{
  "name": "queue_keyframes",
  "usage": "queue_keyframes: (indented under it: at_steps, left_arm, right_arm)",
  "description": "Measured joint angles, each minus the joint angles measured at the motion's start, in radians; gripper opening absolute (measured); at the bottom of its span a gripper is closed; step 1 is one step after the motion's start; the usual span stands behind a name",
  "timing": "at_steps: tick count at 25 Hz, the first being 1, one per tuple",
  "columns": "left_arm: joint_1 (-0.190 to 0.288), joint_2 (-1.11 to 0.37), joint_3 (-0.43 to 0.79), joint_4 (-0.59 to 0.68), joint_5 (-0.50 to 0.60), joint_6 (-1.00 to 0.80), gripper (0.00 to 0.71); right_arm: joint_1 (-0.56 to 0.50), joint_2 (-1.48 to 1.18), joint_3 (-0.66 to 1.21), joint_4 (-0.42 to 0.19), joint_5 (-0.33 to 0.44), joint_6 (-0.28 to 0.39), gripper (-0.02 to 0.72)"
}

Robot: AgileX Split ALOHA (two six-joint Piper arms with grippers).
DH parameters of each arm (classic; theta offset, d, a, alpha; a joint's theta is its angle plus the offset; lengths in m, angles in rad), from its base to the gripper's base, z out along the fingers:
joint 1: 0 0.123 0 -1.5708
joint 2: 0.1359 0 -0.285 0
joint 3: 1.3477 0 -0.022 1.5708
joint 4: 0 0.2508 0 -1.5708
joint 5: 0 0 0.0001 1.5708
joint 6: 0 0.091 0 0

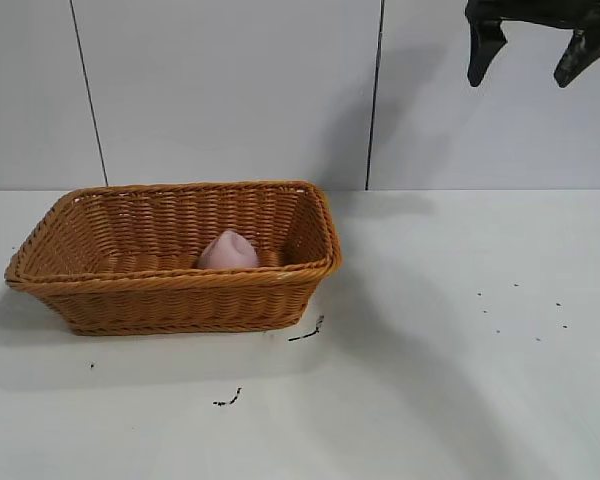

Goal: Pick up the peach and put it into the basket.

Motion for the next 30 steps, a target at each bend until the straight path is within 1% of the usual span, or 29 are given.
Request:
queue_keyframes:
  at_steps: [4,5,8,13,17,20,22,26,28,30]
  left_arm:
    - [0.0,0.0,0.0,0.0,0.0,0.0,0.693]
    - [0.0,0.0,0.0,0.0,0.0,0.0,0.693]
    - [0.0,0.0,0.0,0.0,0.0,0.0,0.693]
    - [0.0,0.0,0.0,0.0,0.0,0.0,0.693]
    - [0.0,0.0,0.0,0.0,0.0,0.0,0.693]
    - [0.0,0.0,0.0,0.0,0.0,0.0,0.693]
    - [0.0,0.0,0.0,0.0,0.0,0.0,0.693]
    - [0.0,0.0,0.0,0.0,0.0,0.0,0.693]
    - [0.0,0.0,0.0,0.0,0.0,0.0,0.693]
    - [0.0,0.0,0.0,0.0,0.0,0.0,0.693]
  right_arm:
    - [0.0,-0.125,0.154,0.0,-0.002,0.0,0.696]
    - [0.0,-0.234,0.288,0.0,-0.002,0.0,0.696]
    - [0.0,-0.411,0.498,0.0,-0.002,0.007,0.696]
    - [0.0,-0.799,0.901,0.012,0.001,0.032,0.696]
    - [0.0,-1.085,1.163,0.014,0.002,0.046,0.696]
    - [0.0,-1.332,1.337,0.015,-0.025,0.046,0.696]
    - [0.0,-1.486,1.437,0.016,-0.067,0.046,0.696]
    - [0.0,-1.771,1.584,0.016,-0.139,0.046,0.696]
    - [0.0,-1.893,1.652,0.016,-0.158,0.046,0.696]
    - [0.0,-1.99,1.688,0.016,-0.16,0.046,0.696]
